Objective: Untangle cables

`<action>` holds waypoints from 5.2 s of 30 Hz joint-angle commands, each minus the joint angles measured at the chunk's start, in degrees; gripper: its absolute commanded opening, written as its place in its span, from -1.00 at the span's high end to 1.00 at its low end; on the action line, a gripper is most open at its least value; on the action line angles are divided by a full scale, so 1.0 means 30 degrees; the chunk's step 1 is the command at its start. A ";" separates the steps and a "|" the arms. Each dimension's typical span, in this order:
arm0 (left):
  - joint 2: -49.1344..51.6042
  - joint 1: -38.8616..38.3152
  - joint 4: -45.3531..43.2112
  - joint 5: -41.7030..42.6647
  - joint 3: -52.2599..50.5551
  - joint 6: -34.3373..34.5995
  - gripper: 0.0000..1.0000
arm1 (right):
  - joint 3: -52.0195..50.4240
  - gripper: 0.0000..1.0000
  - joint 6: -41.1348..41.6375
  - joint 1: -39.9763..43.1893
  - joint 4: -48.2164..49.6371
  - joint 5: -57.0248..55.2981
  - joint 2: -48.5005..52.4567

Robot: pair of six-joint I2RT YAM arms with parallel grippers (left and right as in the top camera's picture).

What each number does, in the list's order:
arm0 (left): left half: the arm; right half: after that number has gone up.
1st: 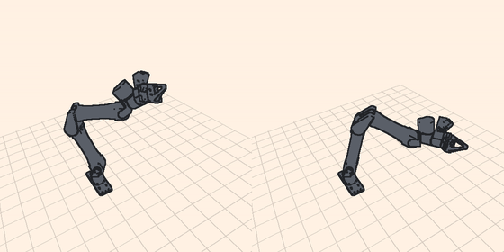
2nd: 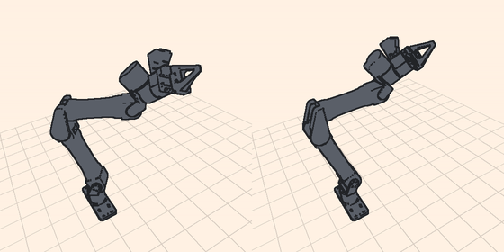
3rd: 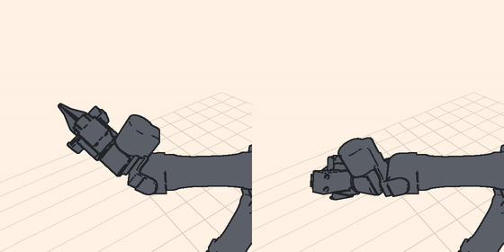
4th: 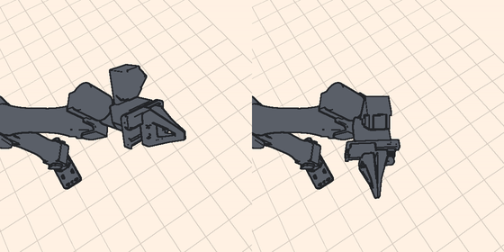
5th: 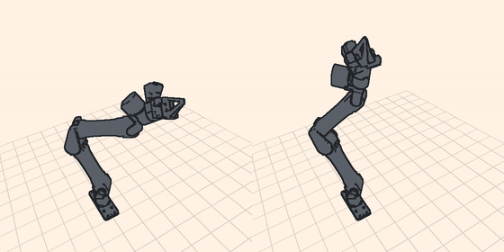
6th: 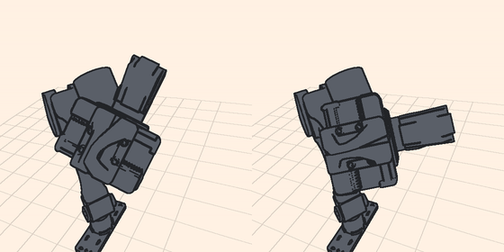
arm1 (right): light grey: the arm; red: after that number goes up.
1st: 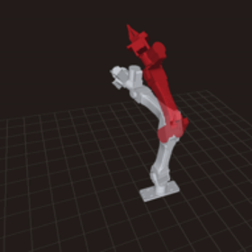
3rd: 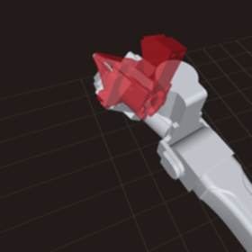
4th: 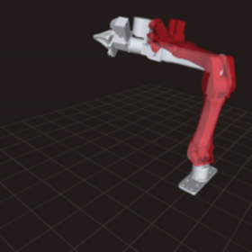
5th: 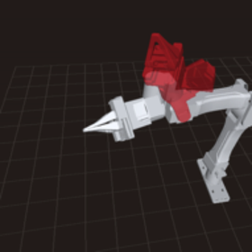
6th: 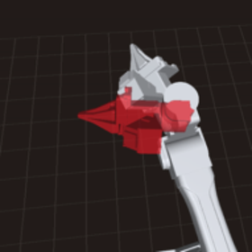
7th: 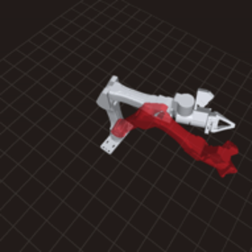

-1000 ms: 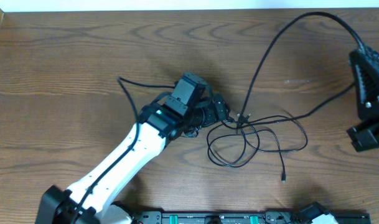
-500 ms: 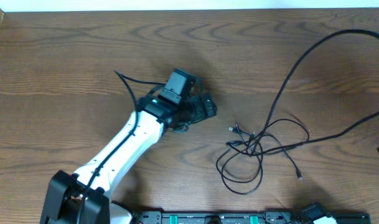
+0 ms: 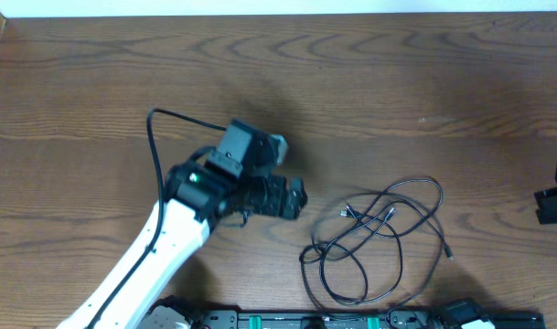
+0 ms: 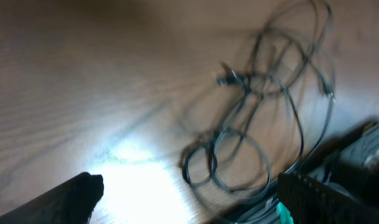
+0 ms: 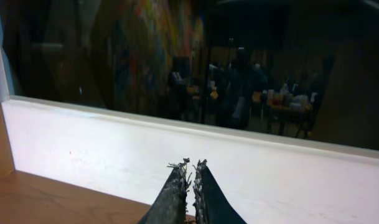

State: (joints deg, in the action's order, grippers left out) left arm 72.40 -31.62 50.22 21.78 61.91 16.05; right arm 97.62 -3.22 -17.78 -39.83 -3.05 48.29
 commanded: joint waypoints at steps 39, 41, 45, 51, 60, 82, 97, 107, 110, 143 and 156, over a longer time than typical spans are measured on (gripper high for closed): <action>0.0197 -0.3432 -0.2171 -0.2550 -0.0670 0.0918 -0.68 | -0.3861 -0.47 1.2786 0.1370 -1.0010 -0.3162 0.6623; 0.0823 -0.3905 -0.2390 -0.2550 -0.0670 0.0925 -0.68 | -0.3861 -0.48 1.2779 0.1625 -1.0389 -0.3169 0.6404; 0.2091 -0.4874 -0.2798 -0.2565 -0.0670 0.0925 -0.64 | -0.3861 -0.50 1.2779 0.2004 -1.0826 -0.3162 0.5960; 0.3723 -0.5821 -0.3643 -0.3257 -0.0670 0.0947 -0.33 | -0.3861 -0.51 1.2779 0.2040 -1.1103 -0.3147 0.5836; 0.5282 -0.5901 -0.3978 -0.5027 -0.0670 0.0947 -0.29 | -0.3861 -0.52 1.2779 0.2040 -1.1621 -0.3140 0.5829; 0.5836 -0.5901 -0.4940 -0.5850 -0.0692 0.0954 -0.16 | -0.3861 -0.52 1.2786 0.2040 -1.1810 -0.2805 0.5829; 0.5843 -0.5901 -0.5289 -0.6003 -0.0692 0.0947 -0.14 | -0.3861 -0.53 1.2779 0.2040 -1.1810 -0.2805 0.5829; 0.6069 -0.5901 -0.5523 -0.6149 -0.0794 0.0947 -0.11 | -0.3861 -0.54 1.2786 0.2040 -1.1803 -0.2805 0.5829; 0.6244 -0.5901 -0.5574 -0.6135 -0.0823 0.0954 -0.04 | -0.3861 -0.54 1.2779 0.2040 -1.1810 -0.2805 0.5829; 0.5595 -0.5807 -0.5530 -0.5938 -0.0291 0.1370 0.85 | -0.3861 -0.56 1.2779 0.2040 -1.1737 -0.2812 0.5829; -0.1020 -0.0007 -0.3898 -0.5916 0.6827 -0.0357 0.85 | -0.3861 -0.57 1.2786 0.2040 -1.1650 -0.2812 0.5836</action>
State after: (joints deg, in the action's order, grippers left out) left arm 73.14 -36.21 38.37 4.38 76.18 17.87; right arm 85.38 34.41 -12.03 -74.96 -11.20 66.19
